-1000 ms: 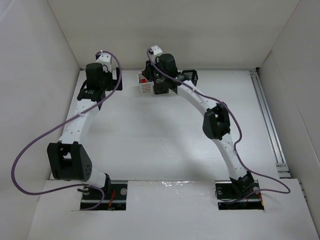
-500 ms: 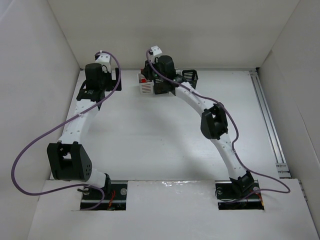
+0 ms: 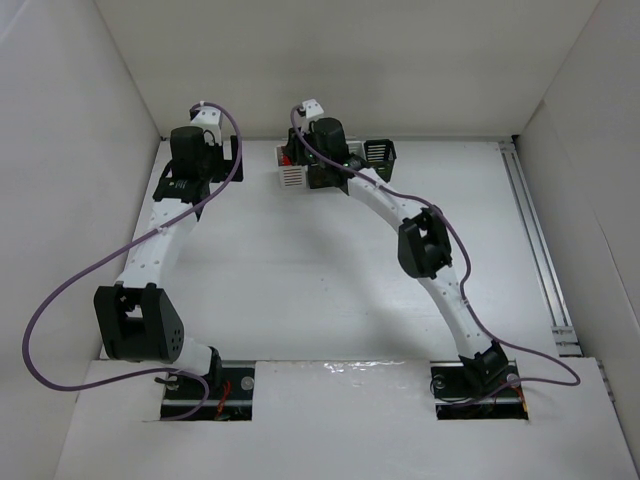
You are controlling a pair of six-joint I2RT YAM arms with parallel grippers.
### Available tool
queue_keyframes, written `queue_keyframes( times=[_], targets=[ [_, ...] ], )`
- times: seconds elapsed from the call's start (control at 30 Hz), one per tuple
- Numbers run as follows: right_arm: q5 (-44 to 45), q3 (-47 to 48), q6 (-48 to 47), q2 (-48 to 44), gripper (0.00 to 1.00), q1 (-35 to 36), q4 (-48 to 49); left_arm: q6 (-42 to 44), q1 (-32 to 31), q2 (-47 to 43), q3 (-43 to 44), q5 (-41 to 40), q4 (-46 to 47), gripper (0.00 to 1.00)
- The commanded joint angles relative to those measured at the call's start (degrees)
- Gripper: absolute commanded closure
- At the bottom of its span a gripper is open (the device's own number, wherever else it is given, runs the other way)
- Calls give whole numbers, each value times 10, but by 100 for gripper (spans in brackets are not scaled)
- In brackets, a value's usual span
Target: Sort the legos into containers by color
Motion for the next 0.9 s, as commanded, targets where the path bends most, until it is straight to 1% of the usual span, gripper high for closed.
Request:
queue_keyframes(
  times=[0.0, 0.1, 0.17, 0.27, 0.33, 0.37, 0.4, 0.43, 0.47, 0.53, 0.57, 0.6, 0.63, 0.67, 0.7, 0.73, 0.77, 0.8, 0.83, 0.87],
  targets=[
    [1, 29, 1, -3, 55, 4, 39, 0, 2, -15, 7, 3, 18, 0],
    [1, 29, 1, -9, 47, 4, 44, -5, 2, -15, 7, 3, 18, 0],
    [1, 36, 1, -9, 47, 4, 44, -5, 2, -9, 7, 9, 18, 0],
    [7, 44, 1, -35, 46, 4, 44, -11, 2, -9, 13, 15, 18, 0],
    [7, 27, 1, -64, 46, -1, 44, -11, 2, -4, 13, 21, 23, 0],
    [-2, 16, 1, -103, 46, -1, 49, -11, 2, -4, 13, 21, 23, 0],
    [-2, 2, 1, -124, 46, -8, 49, -11, 2, 3, 21, 43, 23, 0],
    [-18, -33, 1, -146, 48, -18, 49, -11, 2, 9, 33, 50, 16, 0],
    [-26, -56, 1, -196, 49, -24, 49, -11, 2, 15, 41, 50, 10, 0],
    [-58, -115, 1, -251, 49, -44, 49, 6, -24, 34, 54, 50, -1, 0],
    [-65, -180, 1, -277, 49, -51, 49, 12, -29, 34, 54, 50, -1, 0],
    [-71, -214, -8, -330, 49, -58, 49, 12, -42, 34, 54, 50, -1, 0],
    [-78, -245, -15, -356, 49, -66, 34, 19, -47, 34, 54, 50, 5, 0],
    [-92, -302, -29, -400, 47, -83, 23, 25, -53, 34, 48, 56, 5, 0],
    [-102, -328, -30, -420, 44, -94, 11, 25, -53, 34, 48, 56, 12, 0],
    [-121, -353, -35, -439, 39, -108, -11, 25, -53, 34, 41, 78, 12, 0],
    [-151, -379, -35, -458, 33, -136, -21, 25, -53, 34, 36, 89, 12, 0],
    [-152, -431, -45, -474, 27, -149, -30, 17, -53, 40, 36, 96, 12, 0],
    [-140, -460, -57, -509, 19, -160, -38, 11, -59, 40, 28, 96, 12, 0],
    [-131, -489, -66, -529, 16, -171, -44, 11, -59, 40, 23, 96, 12, 0]
  ],
)
